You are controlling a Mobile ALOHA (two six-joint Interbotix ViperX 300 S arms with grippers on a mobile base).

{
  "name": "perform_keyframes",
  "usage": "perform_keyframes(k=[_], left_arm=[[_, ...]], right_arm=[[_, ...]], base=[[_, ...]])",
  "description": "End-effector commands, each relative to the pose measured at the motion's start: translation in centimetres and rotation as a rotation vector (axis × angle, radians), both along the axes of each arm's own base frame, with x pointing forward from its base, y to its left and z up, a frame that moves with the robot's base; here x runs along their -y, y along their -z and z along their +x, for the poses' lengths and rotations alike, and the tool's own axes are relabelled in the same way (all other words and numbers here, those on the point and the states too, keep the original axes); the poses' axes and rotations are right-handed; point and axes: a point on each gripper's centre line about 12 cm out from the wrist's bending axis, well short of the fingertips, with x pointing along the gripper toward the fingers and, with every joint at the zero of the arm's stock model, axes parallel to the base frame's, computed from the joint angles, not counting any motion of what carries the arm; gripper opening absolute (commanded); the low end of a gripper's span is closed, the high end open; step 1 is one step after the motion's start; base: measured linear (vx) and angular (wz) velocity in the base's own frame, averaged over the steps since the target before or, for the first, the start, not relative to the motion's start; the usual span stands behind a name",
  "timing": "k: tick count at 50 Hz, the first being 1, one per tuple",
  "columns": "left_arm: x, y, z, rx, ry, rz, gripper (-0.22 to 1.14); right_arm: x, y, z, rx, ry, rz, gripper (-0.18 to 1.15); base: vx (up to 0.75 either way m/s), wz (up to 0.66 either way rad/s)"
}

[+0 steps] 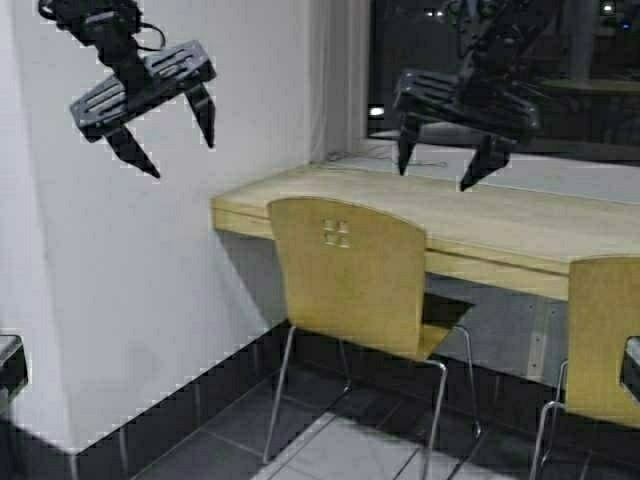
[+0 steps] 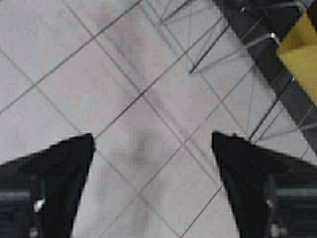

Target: Push the chairs under the table

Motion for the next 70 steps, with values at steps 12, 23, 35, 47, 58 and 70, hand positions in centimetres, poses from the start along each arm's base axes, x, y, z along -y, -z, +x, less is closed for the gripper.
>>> perform_keyframes(k=[12,23,35,47,58,70], left_arm=[[-0.4,-1.4,0.5,0.035,-0.013,-0.011,1.01],[-0.5,-1.0,1.6,0.034,-0.014,-0.001,1.01],[-0.7,-1.5,1.4,0.036,-0.021,-0.007,1.01],[-0.8,-2.5,1.6,0.061,-0.022,-0.015,1.01],[-0.7,-1.5,1.3,0.033,-0.024,-0.012,1.01],[-0.5,-2.0,2.3,0.05,-0.021,-0.012,1.01]], right_arm=[[-0.6,-1.7,0.6,0.056,-0.02,0.008,1.04],[-0.6,-1.5,0.6,0.053,-0.018,0.006,1.04],[-0.6,-1.9,0.5,0.059,-0.016,0.013,1.04],[-0.6,-1.8,0.7,0.067,-0.023,0.005,1.04],[-0.4,-2.2,0.6,0.08,-0.019,0.009,1.04],[0.1,-2.0,0.8,0.075,-0.008,0.005,1.04]], base=[[-0.34,0.17],[-0.31,0.28],[-0.35,0.28],[-0.32,0.1],[-0.37,0.22],[-0.34,0.28]])
